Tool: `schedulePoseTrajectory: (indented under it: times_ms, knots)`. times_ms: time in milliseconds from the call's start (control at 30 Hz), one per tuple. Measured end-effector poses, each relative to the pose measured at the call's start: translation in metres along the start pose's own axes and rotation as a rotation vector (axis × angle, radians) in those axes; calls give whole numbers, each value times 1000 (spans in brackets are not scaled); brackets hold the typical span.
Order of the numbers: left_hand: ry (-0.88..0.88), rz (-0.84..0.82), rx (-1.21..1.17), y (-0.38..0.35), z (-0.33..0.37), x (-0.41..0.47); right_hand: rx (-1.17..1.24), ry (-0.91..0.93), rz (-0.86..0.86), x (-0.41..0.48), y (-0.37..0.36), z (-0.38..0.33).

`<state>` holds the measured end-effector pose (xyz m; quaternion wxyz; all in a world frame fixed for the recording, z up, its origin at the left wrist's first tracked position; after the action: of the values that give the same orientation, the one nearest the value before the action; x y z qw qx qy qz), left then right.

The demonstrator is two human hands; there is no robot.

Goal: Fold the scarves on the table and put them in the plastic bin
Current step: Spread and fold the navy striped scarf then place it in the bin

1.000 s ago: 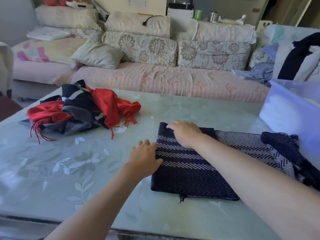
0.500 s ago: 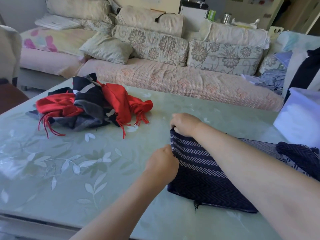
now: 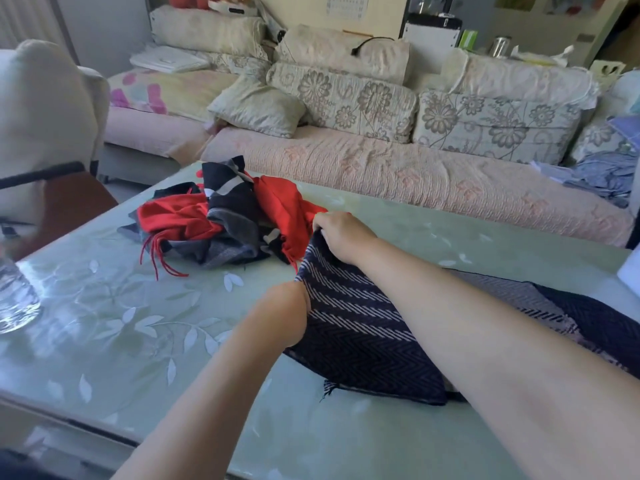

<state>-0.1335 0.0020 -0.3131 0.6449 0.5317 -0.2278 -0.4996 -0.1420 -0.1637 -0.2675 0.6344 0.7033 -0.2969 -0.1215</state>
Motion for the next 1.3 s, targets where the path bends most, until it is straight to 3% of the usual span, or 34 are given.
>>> schedulePoseTrajectory:
  times_ms: [133, 233, 367, 500, 633, 700, 833, 1033, 1300]
  knots:
    - [96, 29, 159, 1, -38, 3, 25, 6, -94, 19, -34, -36]
    - [123, 155, 265, 10, -49, -1, 33, -9, -184, 10, -53, -44]
    - [-89, 295, 188, 12, -17, 7, 42, -51, -167, -30, -45, -22]
    - [-282, 133, 104, -26, 42, 9, 4, -161, -107, -92, -24, 26]
    - [-180, -67, 298, -70, 63, 12, 6, -281, -272, -171, -21, 74]
    - [-187, -37, 314, -70, 79, 10, 17, -297, -330, -208, -14, 91]
    - [-470, 139, 248, -60, 134, -12, 101, -302, -342, -267, 14, 110]
    - [-591, -22, 143, -81, 162, -43, 25, -304, -399, -308, 36, 124]
    - [-529, -132, 216, -84, 171, -57, 40, -240, -401, -323, 47, 106]
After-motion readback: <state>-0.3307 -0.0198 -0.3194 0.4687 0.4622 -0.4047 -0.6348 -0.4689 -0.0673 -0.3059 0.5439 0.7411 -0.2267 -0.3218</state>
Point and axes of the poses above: each hand's wrist, its own x-axis towards the middle knuckle, its own y-axis out of the back of the hand, z = x × y, the point moved 10 cm from there along x, towards the middle knuckle, and after that the axes turned 3 degrees about z, right-handed, at the moved point
